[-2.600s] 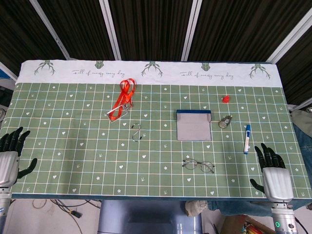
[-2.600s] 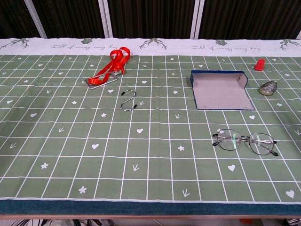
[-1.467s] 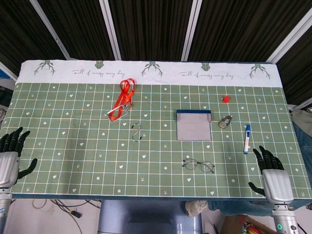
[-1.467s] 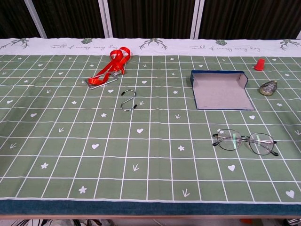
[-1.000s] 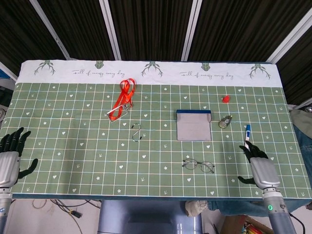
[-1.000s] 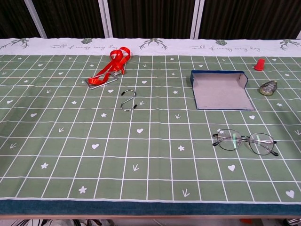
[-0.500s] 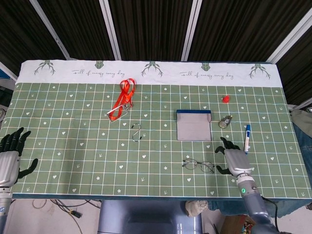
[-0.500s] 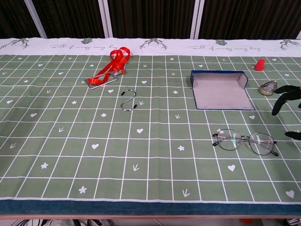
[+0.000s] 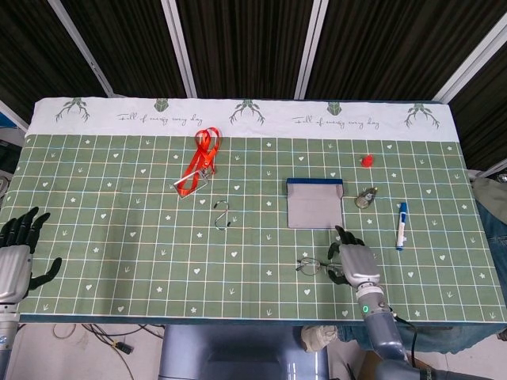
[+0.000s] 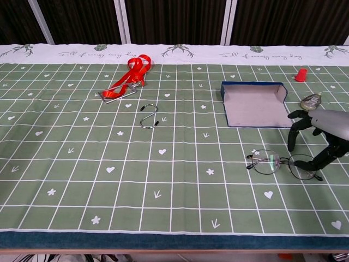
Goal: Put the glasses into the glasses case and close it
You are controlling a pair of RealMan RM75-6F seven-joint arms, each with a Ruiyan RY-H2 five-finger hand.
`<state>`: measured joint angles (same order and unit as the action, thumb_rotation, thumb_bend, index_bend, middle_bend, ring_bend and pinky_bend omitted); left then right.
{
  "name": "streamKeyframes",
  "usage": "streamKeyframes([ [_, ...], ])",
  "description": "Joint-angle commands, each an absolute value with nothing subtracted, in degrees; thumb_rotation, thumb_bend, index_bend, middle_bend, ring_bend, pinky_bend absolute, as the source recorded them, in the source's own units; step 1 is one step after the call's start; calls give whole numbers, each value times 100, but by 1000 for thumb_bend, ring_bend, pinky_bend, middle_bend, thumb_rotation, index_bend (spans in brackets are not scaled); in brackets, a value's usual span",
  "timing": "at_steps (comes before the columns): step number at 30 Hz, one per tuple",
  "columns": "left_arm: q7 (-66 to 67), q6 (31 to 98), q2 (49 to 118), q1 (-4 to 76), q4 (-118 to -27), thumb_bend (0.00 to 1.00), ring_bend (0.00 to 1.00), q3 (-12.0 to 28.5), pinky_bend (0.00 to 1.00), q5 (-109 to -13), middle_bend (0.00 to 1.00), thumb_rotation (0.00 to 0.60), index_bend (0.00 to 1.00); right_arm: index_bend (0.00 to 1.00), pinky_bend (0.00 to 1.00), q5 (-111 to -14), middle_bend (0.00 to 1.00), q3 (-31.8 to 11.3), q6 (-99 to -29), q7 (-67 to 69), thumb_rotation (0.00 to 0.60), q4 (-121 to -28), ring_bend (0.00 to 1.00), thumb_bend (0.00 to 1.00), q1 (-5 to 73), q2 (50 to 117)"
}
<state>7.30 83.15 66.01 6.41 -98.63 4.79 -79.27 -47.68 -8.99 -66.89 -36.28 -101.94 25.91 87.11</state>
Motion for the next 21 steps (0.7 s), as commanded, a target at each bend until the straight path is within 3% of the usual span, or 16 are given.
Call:
streamKeyframes([
  [1, 728, 8309, 6597, 643, -9864, 309, 0, 480, 0, -7921, 0, 600, 75, 493, 188, -4673, 7, -879, -6762, -3706, 600, -10159, 102, 388, 2648, 8825],
  [21, 726, 8296, 6585, 650, -9883, 309, 0, 481, 0, -7889, 0, 600, 75, 563, 188, -4598, 14, -841, -6948, -3630, 600, -9873, 104, 409, 2788, 9174],
])
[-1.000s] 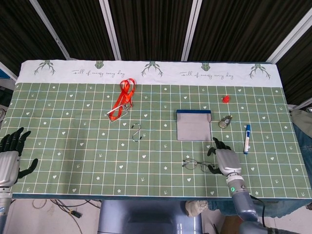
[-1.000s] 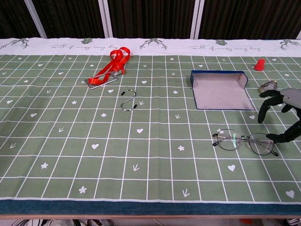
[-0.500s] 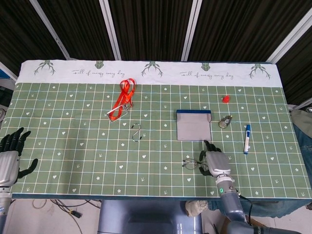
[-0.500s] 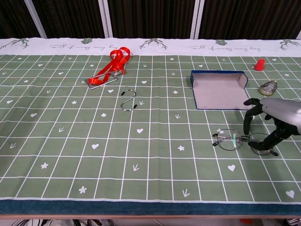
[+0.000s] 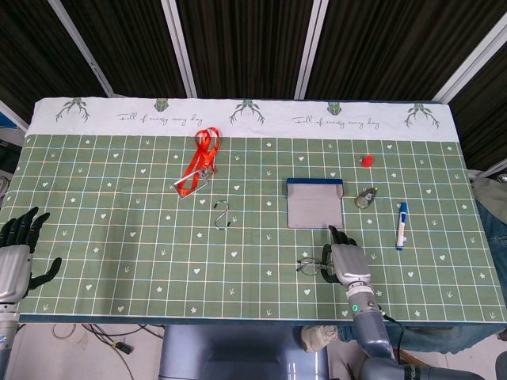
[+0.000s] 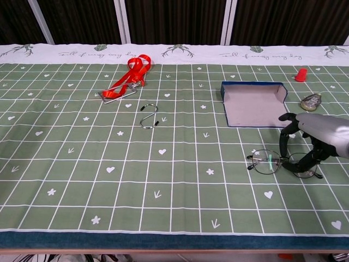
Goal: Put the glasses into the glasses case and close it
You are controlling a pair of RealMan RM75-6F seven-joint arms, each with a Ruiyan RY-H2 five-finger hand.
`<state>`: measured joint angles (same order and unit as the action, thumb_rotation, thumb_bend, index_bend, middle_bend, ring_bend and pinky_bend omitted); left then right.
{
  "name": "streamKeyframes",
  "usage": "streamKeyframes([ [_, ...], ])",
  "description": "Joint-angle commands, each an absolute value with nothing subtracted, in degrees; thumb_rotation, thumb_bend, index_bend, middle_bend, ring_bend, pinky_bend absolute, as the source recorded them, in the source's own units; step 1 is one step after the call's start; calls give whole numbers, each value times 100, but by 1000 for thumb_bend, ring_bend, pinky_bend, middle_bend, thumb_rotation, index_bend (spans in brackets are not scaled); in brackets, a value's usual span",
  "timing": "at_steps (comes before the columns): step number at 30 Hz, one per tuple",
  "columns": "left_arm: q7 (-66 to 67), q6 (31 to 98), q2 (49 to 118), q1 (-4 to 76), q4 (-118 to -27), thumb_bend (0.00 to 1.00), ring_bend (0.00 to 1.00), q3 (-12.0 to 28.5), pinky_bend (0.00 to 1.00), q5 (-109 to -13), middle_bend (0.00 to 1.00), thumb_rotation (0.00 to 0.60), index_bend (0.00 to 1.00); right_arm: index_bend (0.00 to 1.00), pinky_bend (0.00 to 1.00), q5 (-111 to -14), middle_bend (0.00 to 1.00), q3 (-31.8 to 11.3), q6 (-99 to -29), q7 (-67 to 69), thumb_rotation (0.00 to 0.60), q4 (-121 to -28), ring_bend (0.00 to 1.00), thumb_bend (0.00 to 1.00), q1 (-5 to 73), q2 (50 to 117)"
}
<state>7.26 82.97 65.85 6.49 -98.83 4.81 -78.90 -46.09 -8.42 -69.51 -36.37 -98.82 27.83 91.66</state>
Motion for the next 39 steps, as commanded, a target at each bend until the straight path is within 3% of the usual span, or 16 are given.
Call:
streamKeyframes([
  [1, 730, 8295, 6585, 650, -9884, 309, 0, 479, 0, -7890, 0, 600, 75, 565, 188, -4590, 14, -839, -6941, -3623, 600, -9865, 104, 413, 2793, 9181],
  [39, 761, 8268, 6576, 658, -9932, 309, 0, 490, 0, -7807, 0, 600, 76, 613, 188, -4397, 16, -871, -6981, -3675, 600, -9736, 105, 484, 2978, 9327],
])
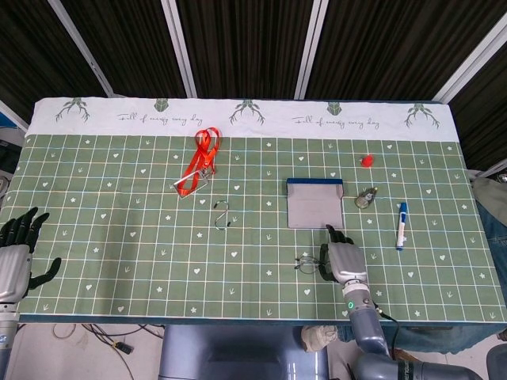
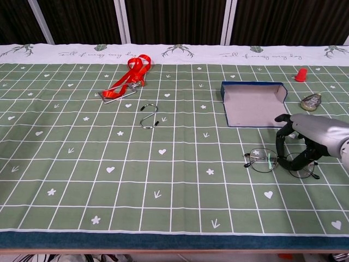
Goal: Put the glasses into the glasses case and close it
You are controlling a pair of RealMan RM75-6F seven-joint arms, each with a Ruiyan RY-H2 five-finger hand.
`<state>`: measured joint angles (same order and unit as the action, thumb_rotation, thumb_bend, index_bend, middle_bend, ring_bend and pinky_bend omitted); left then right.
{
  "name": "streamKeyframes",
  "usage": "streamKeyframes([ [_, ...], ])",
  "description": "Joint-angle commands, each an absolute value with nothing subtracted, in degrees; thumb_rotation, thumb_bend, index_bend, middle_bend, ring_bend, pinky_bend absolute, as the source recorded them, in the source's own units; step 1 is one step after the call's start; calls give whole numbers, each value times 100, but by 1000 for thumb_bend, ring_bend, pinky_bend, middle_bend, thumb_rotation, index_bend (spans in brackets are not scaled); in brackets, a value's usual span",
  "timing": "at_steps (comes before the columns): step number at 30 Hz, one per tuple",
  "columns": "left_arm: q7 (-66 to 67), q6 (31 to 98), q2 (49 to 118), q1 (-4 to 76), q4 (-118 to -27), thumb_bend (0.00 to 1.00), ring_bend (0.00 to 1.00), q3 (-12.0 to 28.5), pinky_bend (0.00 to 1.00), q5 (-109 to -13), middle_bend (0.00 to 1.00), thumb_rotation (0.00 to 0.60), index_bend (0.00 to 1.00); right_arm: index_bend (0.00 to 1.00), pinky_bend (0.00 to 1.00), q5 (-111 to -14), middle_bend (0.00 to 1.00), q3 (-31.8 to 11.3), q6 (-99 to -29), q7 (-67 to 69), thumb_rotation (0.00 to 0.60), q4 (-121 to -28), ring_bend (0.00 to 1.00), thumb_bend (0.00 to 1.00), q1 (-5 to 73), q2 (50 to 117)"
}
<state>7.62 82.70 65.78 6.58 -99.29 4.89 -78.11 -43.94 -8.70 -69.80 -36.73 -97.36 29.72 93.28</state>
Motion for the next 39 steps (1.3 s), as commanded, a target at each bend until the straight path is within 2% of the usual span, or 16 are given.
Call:
streamKeyframes([
  [1, 762, 8266, 6575, 658, -9935, 309, 0, 490, 0, -7803, 0, 600, 76, 616, 187, -4401, 16, -871, -6986, -3676, 600, -9736, 105, 489, 2982, 9327],
  [16, 736, 8264, 6566, 656, -9941, 309, 0, 491, 0, -7791, 0, 600, 76, 630, 188, -4454, 18, -913, -6987, -3698, 600, -9906, 105, 542, 3059, 9179],
  [27, 733, 8271, 6568, 654, -9931, 309, 0, 489, 0, -7799, 0, 600, 76, 635, 188, -4330, 18, -1302, -6621, -3863, 600, -9809, 105, 545, 3494, 8815],
  [39, 766, 8314, 6601, 646, -9924, 309, 0, 513, 0, -7772, 0, 600, 76, 658, 187, -4092, 11, -1770, -5892, -3649, 600, -8945, 105, 546, 4111, 8571],
])
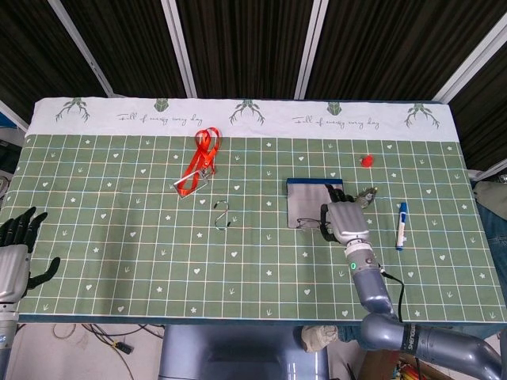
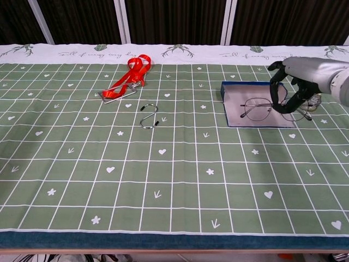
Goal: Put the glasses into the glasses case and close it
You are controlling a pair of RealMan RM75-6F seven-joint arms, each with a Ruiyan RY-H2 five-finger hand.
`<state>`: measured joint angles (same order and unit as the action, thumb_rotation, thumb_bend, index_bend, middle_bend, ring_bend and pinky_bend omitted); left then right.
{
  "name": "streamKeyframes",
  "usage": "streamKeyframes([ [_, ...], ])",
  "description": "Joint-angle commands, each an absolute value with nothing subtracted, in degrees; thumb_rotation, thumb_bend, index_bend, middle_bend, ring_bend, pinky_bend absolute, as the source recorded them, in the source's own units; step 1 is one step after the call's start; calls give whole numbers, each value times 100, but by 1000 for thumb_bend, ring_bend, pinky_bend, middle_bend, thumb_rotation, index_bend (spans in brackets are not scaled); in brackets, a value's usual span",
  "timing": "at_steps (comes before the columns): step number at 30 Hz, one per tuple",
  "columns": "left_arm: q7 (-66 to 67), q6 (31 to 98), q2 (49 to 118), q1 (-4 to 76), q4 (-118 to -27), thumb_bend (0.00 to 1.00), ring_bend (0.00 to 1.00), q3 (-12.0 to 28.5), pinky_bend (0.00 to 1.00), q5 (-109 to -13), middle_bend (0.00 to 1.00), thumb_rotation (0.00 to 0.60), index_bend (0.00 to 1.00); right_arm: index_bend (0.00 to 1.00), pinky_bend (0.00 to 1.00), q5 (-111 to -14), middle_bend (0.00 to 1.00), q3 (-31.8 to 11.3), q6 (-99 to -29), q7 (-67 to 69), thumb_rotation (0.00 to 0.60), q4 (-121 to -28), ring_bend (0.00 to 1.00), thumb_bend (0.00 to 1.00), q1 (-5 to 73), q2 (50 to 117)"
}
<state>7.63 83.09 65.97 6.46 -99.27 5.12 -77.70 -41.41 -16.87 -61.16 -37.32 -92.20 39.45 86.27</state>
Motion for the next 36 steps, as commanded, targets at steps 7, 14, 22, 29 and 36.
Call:
streamKeyframes([
  [7, 798, 8323, 6620, 648, -9916, 309, 0, 524, 0, -7757, 0, 600, 76, 658, 187, -4336, 11, -1693, -5395, -3366, 600, -8165, 105, 545, 4387, 8633],
  [14, 819, 8333, 6632, 647, -9914, 309, 0, 529, 0, -7751, 0, 600, 76, 658, 187, -4591, 11, -1664, -4911, -2926, 600, -7466, 105, 546, 4637, 8857],
  [22, 819, 8327, 6629, 648, -9910, 309, 0, 536, 0, -7732, 0, 600, 76, 658, 187, -4755, 11, -1591, -4768, -2722, 600, -6777, 105, 546, 4844, 9222],
  [29, 796, 8309, 6617, 650, -9911, 309, 0, 542, 0, -7712, 0, 600, 76, 658, 187, -4767, 11, -1572, -4640, -2600, 600, -6437, 105, 546, 4945, 9365],
  [36, 786, 8306, 6614, 650, -9919, 309, 0, 542, 0, -7709, 0, 600, 76, 658, 187, -4733, 11, -1588, -4500, -2518, 600, -6096, 105, 546, 5059, 9516],
])
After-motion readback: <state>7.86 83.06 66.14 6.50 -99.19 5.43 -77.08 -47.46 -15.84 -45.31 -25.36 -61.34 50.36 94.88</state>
